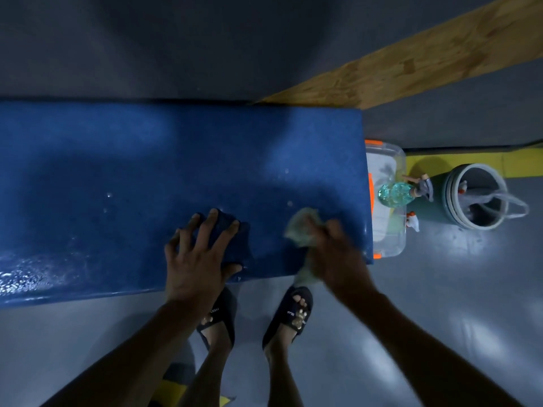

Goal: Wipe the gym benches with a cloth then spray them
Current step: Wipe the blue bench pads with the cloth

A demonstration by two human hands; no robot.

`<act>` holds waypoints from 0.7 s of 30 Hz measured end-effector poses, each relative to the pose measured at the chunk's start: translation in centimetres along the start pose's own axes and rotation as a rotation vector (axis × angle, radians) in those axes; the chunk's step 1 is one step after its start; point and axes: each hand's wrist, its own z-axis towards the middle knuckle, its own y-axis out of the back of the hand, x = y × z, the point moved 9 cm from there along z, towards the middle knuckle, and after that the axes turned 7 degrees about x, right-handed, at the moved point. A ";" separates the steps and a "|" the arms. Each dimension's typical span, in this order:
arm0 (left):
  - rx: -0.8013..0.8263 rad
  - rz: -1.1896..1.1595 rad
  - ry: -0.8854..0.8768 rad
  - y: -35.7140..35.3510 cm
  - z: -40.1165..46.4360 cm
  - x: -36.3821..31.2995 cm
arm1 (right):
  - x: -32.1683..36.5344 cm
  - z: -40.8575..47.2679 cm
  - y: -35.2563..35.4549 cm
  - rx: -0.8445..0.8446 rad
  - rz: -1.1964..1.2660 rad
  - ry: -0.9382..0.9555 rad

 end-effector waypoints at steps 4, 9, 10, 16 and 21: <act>-0.005 -0.029 -0.006 -0.1 -0.2 0.1 | -8.6 -1.5 3.7 -0.121 0.122 -0.385; -0.012 -0.031 -0.001 -0.1 0.0 0.3 | -1.9 -1.0 0.3 -0.342 0.371 -0.503; -0.012 -0.029 -0.001 -0.1 0.0 0.3 | 1.3 -0.6 -0.7 -0.330 0.404 -0.410; 0.014 -0.003 -0.007 0.1 0.0 0.4 | 11.1 0.8 -2.9 0.043 0.182 0.090; 0.017 -0.019 0.000 0.2 0.2 0.3 | -0.2 1.0 0.7 0.026 -0.058 0.063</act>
